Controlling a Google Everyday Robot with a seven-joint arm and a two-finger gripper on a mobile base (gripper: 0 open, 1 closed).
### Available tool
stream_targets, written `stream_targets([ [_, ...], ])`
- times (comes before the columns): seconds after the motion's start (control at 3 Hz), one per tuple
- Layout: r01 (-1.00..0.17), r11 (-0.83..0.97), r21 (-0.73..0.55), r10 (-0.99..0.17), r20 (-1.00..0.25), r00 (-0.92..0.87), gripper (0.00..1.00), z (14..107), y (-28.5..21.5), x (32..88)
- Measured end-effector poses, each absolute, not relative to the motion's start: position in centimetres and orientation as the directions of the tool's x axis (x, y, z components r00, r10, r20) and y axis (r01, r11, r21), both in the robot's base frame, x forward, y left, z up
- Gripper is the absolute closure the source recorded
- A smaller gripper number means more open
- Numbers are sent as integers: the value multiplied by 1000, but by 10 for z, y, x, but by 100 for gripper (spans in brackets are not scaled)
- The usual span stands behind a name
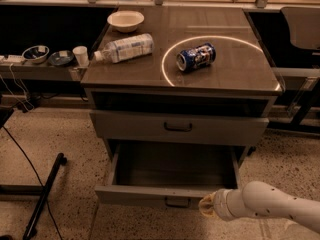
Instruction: Close middle drawer
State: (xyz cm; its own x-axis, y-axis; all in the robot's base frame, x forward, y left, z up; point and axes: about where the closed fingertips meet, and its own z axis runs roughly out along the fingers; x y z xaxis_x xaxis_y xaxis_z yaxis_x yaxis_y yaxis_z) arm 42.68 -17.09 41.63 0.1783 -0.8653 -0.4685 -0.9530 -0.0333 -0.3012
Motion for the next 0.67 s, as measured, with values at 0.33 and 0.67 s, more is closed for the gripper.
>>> stream_targets([
  [0.33, -958, -9, -287, -861, -484, 154, 100, 407, -173, 435],
  [0.67, -954, 55, -294, -852, -512, 108, 100, 398, -177, 465],
])
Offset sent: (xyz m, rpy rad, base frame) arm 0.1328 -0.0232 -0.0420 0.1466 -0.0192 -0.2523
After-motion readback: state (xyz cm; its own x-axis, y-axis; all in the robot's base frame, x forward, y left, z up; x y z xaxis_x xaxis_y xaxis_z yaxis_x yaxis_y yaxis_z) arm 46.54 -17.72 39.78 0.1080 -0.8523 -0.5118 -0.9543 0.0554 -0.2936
